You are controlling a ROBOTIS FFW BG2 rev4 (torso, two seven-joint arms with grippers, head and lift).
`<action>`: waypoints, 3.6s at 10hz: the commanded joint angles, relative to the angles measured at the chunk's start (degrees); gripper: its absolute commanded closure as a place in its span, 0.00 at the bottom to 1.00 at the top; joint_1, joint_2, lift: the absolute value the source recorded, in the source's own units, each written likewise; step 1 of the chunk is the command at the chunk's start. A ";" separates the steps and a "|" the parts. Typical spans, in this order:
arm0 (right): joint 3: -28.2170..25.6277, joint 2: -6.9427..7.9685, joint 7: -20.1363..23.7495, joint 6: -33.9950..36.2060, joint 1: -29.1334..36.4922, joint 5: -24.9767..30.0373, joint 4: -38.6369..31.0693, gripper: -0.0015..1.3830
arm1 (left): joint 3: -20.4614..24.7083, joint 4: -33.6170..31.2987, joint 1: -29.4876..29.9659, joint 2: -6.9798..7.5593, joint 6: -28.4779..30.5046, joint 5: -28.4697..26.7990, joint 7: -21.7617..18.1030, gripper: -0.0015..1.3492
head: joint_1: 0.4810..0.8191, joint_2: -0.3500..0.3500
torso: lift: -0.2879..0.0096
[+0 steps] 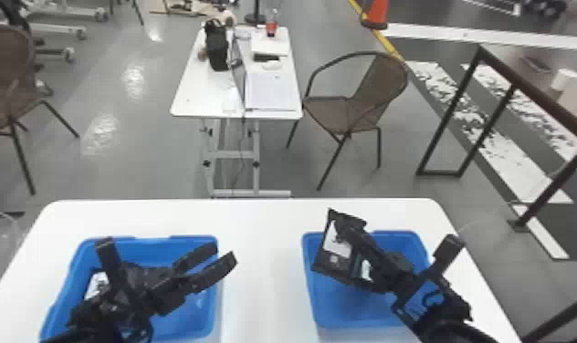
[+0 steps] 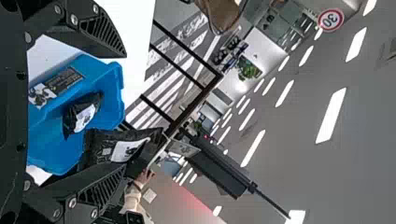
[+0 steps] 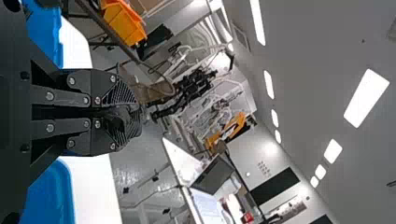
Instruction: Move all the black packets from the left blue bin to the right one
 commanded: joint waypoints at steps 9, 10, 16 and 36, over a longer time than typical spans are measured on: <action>-5.58 -5.62 0.49 2.87 -6.44 9.46 13.28 0.02 | 16.44 -25.43 13.01 -1.57 3.79 -9.60 11.85 0.19 | 0.63 0.38 | 0.97; -8.48 -3.42 -2.85 0.06 -3.01 10.86 5.10 0.10 | 18.64 -28.68 14.15 -2.80 7.57 -15.31 14.39 0.19 | 0.63 0.38 | 0.97; -7.42 2.38 -10.14 -2.40 9.30 5.85 -19.07 0.19 | 23.12 -38.35 16.17 -3.74 32.09 -33.95 25.73 0.19 | 0.63 0.51 | 0.97; -4.35 2.38 -7.94 -2.14 10.09 -1.79 -15.20 0.19 | 16.18 -17.34 4.75 0.89 19.61 -28.06 13.08 0.90 | 0.63 0.48 | 0.97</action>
